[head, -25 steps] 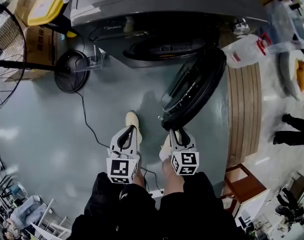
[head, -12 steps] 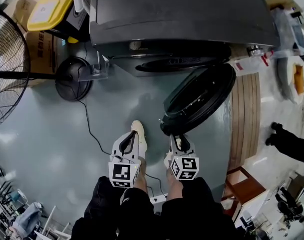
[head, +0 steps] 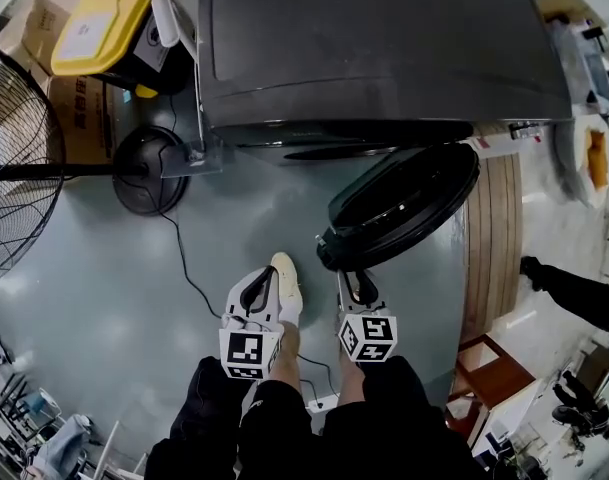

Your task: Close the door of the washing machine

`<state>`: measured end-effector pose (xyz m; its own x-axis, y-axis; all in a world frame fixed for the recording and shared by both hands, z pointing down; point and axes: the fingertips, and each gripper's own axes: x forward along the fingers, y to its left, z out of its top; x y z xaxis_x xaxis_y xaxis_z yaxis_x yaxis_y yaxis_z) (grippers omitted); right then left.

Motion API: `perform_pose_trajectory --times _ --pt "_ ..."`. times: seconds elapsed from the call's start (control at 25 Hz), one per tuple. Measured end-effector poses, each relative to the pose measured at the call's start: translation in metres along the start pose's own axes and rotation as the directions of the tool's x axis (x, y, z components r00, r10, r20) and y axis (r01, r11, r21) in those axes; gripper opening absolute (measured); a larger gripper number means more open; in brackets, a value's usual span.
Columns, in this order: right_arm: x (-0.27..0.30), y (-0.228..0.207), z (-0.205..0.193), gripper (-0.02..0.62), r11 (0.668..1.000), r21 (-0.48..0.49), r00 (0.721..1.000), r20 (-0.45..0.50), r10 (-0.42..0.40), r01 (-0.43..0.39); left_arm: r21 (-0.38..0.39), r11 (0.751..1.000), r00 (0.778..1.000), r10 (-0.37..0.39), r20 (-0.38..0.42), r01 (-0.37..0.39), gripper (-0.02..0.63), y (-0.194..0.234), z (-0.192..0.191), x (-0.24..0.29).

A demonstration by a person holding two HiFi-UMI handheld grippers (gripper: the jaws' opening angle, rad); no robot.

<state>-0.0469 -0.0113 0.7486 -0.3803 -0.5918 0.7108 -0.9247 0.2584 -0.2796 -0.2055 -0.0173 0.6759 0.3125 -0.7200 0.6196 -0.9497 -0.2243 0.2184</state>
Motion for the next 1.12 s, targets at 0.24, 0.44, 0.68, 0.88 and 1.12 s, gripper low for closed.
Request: perform_pose_trajectory --times 0.24,0.44,0.68,0.88,1.12 --pt "0.021 0.02 0.017 0.161 0.999 -0.042 1.0 -0.001 0.002 -0.002 -0.007 1.0 1.0 -0.011 -0.004 0.011 0.026 0.023 0.005 0.004" --pt "0.038 0.033 0.032 0.161 0.996 -0.086 1.0 0.0 -0.015 0.015 -0.011 1.0 1.0 -0.015 0.003 0.015 0.026 0.039 0.016 0.008" --pt "0.058 0.046 0.052 0.158 0.996 -0.093 1.0 0.01 -0.019 0.019 -0.013 1.0 1.0 -0.015 0.014 0.015 0.026 0.06 0.033 0.015" --pt "0.075 0.055 0.065 0.155 0.993 -0.116 1.0 0.016 -0.017 0.019 0.0 1.0 1.0 -0.018 0.019 0.018 0.026 0.075 0.043 0.02" --pt "0.097 0.063 0.085 0.149 0.989 -0.149 0.999 0.042 -0.017 0.023 0.01 1.0 0.999 -0.016 0.03 0.016 0.026 0.09 0.054 0.027"
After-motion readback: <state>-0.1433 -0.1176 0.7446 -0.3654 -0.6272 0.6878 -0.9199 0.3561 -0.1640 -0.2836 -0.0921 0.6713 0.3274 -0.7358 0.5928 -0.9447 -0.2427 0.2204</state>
